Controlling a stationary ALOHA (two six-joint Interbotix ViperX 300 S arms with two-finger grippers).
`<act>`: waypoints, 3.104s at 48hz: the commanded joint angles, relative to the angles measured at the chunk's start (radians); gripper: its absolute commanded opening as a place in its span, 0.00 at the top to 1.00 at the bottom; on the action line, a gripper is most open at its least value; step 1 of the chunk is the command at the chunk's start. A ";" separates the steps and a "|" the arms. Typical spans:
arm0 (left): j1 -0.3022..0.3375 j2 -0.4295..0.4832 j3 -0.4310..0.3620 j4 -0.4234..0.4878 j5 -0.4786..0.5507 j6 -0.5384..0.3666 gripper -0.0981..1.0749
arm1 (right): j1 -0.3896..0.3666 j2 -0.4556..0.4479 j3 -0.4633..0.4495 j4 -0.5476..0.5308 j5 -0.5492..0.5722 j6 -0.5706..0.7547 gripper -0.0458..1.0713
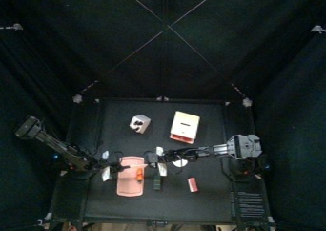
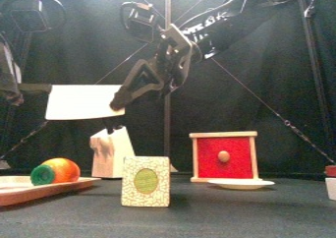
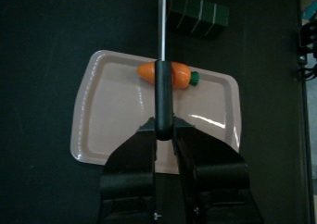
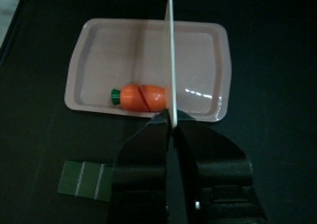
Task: Cut carrot
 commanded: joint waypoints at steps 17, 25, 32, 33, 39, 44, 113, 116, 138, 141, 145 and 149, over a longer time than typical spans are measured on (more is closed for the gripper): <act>-0.025 0.057 -0.003 -0.133 -0.063 -0.009 0.56 | 0.029 0.052 -0.020 0.012 0.011 0.000 0.59; -0.054 0.156 -0.012 -0.160 -0.074 -0.009 0.56 | 0.032 0.057 -0.020 0.017 0.011 0.000 0.59; -0.060 0.199 -0.025 -0.160 -0.089 -0.009 0.56 | 0.035 0.067 -0.021 0.026 0.011 0.000 0.59; -0.060 0.199 -0.026 -0.158 -0.091 -0.009 0.56 | 0.037 0.069 -0.021 0.028 0.012 0.000 0.59; -0.060 0.201 -0.025 -0.160 -0.091 -0.009 0.56 | 0.037 0.080 -0.023 0.029 0.011 0.002 0.59; -0.060 0.202 -0.023 -0.161 -0.094 -0.009 0.56 | 0.035 0.087 -0.025 0.034 0.011 0.002 0.59; -0.051 0.261 -0.012 -0.158 -0.152 -0.009 0.56 | 0.032 0.143 -0.046 0.081 0.015 0.003 0.59; -0.048 0.261 -0.012 -0.158 -0.153 -0.009 0.56 | 0.032 0.144 -0.048 0.081 0.015 0.003 0.59; -0.043 0.290 -0.011 -0.158 -0.172 -0.009 0.56 | 0.032 0.173 -0.052 0.095 0.011 0.003 0.59; -0.041 0.301 -0.011 -0.156 -0.183 -0.009 0.56 | 0.032 0.178 -0.054 0.095 0.011 0.003 0.59; -0.037 0.311 -0.011 -0.156 -0.195 -0.009 0.56 | 0.034 0.181 -0.057 0.095 0.011 0.003 0.59; -0.032 0.318 -0.009 -0.156 -0.198 -0.009 0.56 | 0.034 0.187 -0.060 0.095 0.011 0.003 0.59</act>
